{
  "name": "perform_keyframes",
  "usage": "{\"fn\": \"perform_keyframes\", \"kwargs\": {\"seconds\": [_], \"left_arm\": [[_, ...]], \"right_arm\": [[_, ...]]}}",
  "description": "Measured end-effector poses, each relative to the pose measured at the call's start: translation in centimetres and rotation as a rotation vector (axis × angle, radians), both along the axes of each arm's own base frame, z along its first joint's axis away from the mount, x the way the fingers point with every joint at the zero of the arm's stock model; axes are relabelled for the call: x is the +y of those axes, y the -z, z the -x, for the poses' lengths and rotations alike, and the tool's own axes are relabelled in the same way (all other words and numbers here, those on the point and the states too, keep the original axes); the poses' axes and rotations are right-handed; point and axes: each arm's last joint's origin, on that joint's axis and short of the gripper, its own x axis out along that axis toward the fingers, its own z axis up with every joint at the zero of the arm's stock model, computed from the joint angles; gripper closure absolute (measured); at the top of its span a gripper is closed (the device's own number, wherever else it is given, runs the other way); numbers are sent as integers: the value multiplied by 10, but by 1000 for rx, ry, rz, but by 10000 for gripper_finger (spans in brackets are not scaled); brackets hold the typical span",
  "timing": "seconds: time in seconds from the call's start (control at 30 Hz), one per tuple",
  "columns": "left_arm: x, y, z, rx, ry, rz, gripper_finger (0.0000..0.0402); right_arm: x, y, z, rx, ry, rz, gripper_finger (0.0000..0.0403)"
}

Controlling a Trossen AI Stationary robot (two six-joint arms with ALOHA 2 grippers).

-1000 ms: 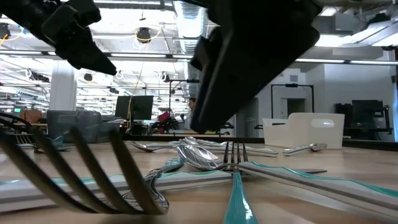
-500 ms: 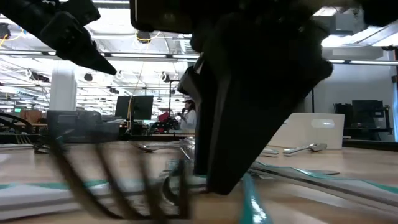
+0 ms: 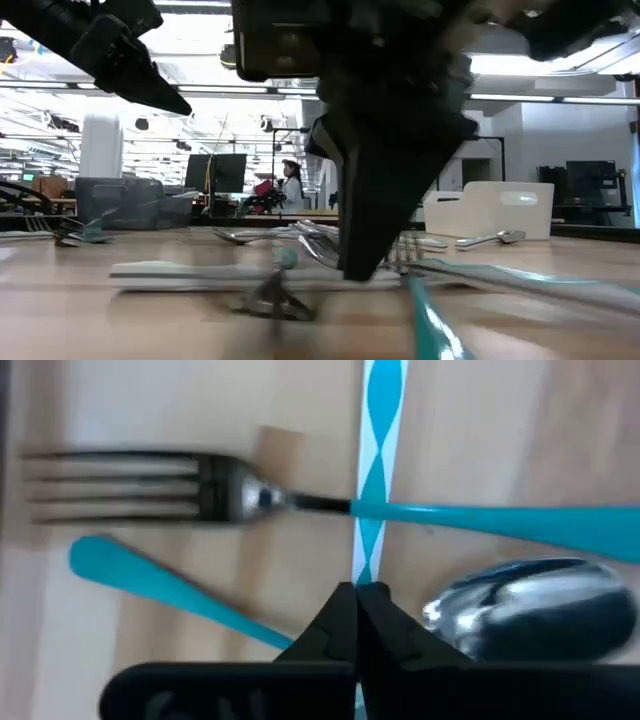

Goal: Sort silverware by color (type)
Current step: Put the light blue table knife into the bottom white bin

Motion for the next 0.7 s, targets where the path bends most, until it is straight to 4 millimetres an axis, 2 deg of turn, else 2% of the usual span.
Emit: {"fn": "perform_keyframes", "kwargs": {"seconds": [0.17,0.37,0.5,0.7], "left_arm": [[0,0,0,-5,-6,12,267],[0,2,1,3,-24,34,267],[1,5,3,27,-45,53,267],[2,7,5,45,-66,72,267]], "right_arm": [[-14,-15,4,20,28,23,386],[-28,-47,6,-49,61,38,384],[-29,-46,6,-44,70,40,357],[-22,-45,9,-41,52,41,307]]}}
